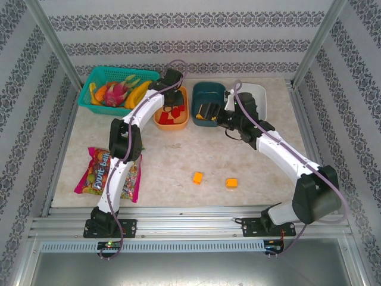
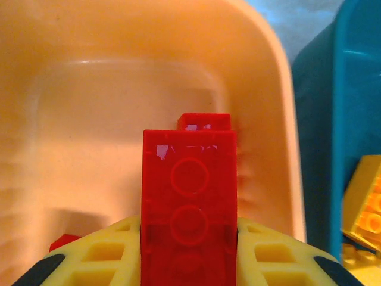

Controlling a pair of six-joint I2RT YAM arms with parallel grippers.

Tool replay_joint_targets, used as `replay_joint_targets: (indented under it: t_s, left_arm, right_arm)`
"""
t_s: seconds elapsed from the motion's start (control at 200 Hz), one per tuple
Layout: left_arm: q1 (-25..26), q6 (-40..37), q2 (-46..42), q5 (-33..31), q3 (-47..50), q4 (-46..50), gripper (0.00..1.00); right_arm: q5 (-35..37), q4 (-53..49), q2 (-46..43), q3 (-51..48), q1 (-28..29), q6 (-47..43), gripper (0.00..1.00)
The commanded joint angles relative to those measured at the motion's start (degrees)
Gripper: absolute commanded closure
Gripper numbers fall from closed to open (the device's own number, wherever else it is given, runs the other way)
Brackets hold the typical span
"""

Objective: Sort the legos into containers by color

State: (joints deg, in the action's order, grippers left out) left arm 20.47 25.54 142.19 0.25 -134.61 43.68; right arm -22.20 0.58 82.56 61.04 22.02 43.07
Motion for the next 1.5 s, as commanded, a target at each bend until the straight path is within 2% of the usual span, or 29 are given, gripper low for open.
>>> replay_joint_targets:
  t_s: [0.0,0.275,0.58,0.709,0.809,0.929,1.194,1.359,1.494]
  left_arm:
    - [-1.7,0.4,0.8,-1.7,-2.9,-1.2,0.77]
    - [-2.9,0.2,3.4,-1.3,-3.7,-3.2,0.77]
    - [-3.2,0.6,7.2,-0.4,-6.4,-2.8,0.75]
    - [-3.4,1.1,8.2,0.3,-6.7,-2.4,0.73]
    - [-3.4,2.1,8.1,0.4,-6.9,-1.7,0.66]
    - [-3.3,3.1,6.8,1.4,-6.8,-0.6,0.56]
    - [-3.2,5.6,1.1,2.7,-5.6,1.2,0.44]
    - [-1.8,7.5,-5.8,3.0,-2.6,1.2,0.44]
    - [1.2,7.0,-15.3,6.2,6.9,-3.0,0.44]
  right_arm:
    - [1.5,9.0,2.4,2.1,0.5,2.8,0.18]
    - [2.4,12.8,8.0,4.2,0.7,5.0,0.17]
    - [2.4,11.4,7.3,3.0,0.7,5.4,0.17]
    - [2.2,9.8,6.1,2.9,0.8,4.6,0.17]
    - [2.7,6.9,5.1,3.7,0.8,2.7,0.17]
    - [4.0,-0.4,3.9,5.5,0.9,-1.8,0.17]
    - [11.0,-18.4,-2.6,4.1,2.6,-12.0,0.18]
    - [17.2,-38.1,-6.7,4.0,2.6,-7.1,0.20]
    - [17.8,-51.4,-10.6,1.0,2.7,1.2,0.21]
